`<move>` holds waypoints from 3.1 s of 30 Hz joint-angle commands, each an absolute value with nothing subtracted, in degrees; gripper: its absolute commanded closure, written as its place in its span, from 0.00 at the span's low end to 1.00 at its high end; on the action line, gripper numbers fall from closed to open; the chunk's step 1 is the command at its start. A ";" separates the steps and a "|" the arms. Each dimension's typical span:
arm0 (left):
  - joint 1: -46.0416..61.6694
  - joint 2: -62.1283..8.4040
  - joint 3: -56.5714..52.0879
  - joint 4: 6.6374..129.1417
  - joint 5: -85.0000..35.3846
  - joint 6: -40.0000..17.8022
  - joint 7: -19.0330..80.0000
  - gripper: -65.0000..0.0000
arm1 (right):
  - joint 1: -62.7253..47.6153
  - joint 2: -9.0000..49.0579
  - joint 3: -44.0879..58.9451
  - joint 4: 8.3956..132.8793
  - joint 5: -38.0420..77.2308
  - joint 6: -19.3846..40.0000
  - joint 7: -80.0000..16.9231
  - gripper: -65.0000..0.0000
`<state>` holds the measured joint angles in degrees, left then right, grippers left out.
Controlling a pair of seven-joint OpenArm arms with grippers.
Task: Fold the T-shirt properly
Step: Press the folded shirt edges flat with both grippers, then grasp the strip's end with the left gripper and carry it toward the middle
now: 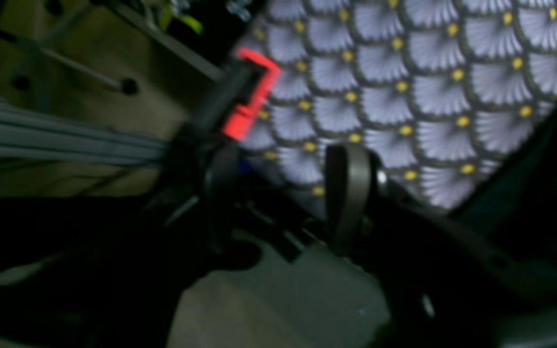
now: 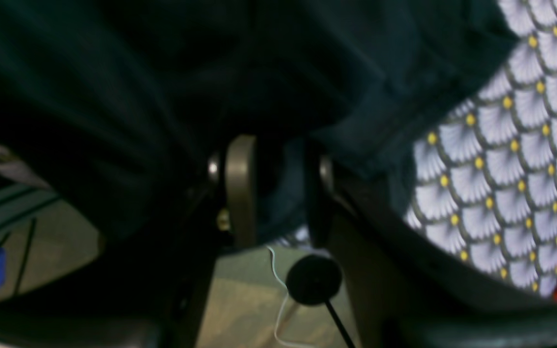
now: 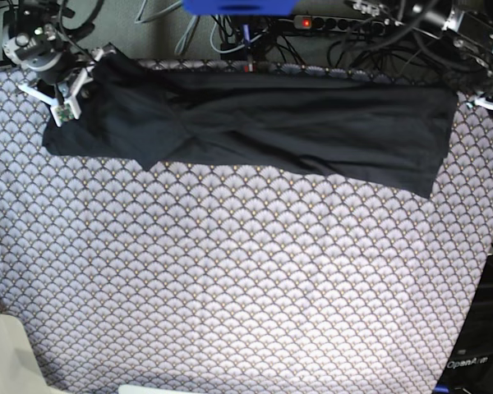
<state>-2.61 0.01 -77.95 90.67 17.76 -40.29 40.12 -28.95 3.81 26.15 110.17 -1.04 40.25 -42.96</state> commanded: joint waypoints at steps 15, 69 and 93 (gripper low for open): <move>-5.76 1.27 -68.35 88.48 16.84 -40.00 46.29 0.56 | -28.18 5.05 26.15 110.99 -0.40 40.00 -41.98 0.72; -3.47 -6.37 -53.49 73.89 -4.97 -40.00 61.85 0.50 | -25.01 5.32 25.98 102.73 -0.40 40.00 -41.71 0.73; 3.38 -1.71 -50.33 84.18 -4.79 -40.00 61.85 1.00 | -23.78 6.02 25.98 102.64 -0.40 40.00 -41.98 0.73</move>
<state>2.50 -2.50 -50.83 84.40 -5.85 -39.03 57.14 -23.70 5.43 25.82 102.08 -0.23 40.23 -42.41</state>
